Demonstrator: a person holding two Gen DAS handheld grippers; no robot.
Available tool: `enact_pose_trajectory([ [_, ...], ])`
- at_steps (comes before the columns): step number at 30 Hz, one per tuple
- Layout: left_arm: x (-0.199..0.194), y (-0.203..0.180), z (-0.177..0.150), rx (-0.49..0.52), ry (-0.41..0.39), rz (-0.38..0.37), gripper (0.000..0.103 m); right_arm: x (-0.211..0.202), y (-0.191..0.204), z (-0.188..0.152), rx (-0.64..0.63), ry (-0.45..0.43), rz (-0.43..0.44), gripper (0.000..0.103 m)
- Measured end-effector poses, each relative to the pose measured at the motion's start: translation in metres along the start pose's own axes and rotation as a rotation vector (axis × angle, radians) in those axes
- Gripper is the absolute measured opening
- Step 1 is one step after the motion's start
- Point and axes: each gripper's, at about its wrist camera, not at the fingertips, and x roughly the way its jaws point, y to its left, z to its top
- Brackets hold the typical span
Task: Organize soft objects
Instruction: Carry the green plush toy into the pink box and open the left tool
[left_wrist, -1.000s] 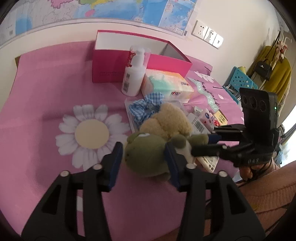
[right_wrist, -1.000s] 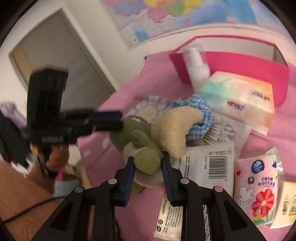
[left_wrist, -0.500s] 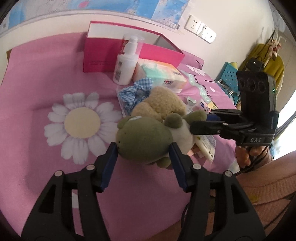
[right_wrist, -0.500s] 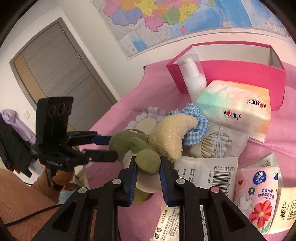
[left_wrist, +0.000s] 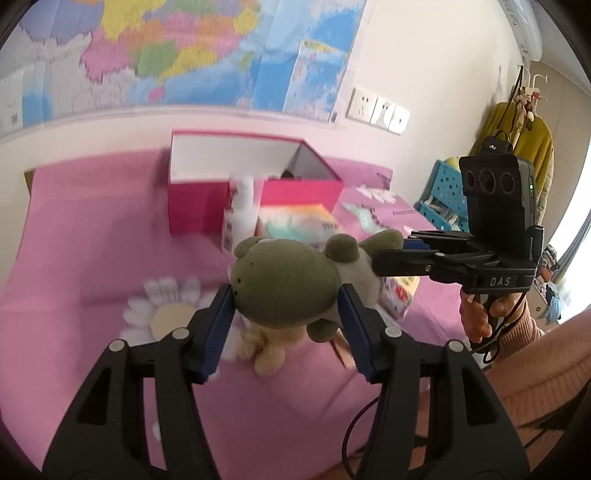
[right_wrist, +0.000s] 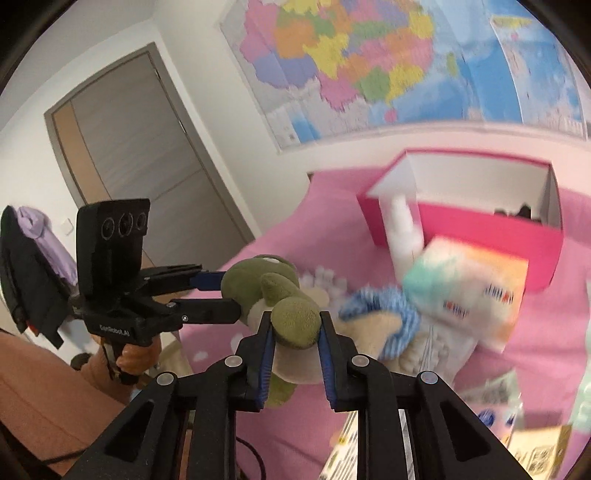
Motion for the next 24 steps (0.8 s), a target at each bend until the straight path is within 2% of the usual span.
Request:
enact_pose_trajectory([
  [7, 0.005, 0.006, 0.052, 0.013, -0.09, 0.038, 0.058, -0.006, -0.005, 0.042, -0.05, -0.081, -0.032, 0.022],
  [15, 0.037, 0.026, 0.115, -0.009, -0.13, 0.084, 0.058, 0.001, -0.033, 0.112, -0.078, -0.163, -0.104, 0.022],
  [20, 0.066, 0.042, 0.139, -0.008, -0.111, 0.139, 0.058, 0.018, -0.064, 0.146, -0.044, -0.163, -0.113, 0.022],
  [24, 0.098, 0.061, 0.146, -0.041, -0.048, 0.164, 0.058, 0.043, -0.095, 0.161, 0.011, -0.122, -0.123, 0.022],
])
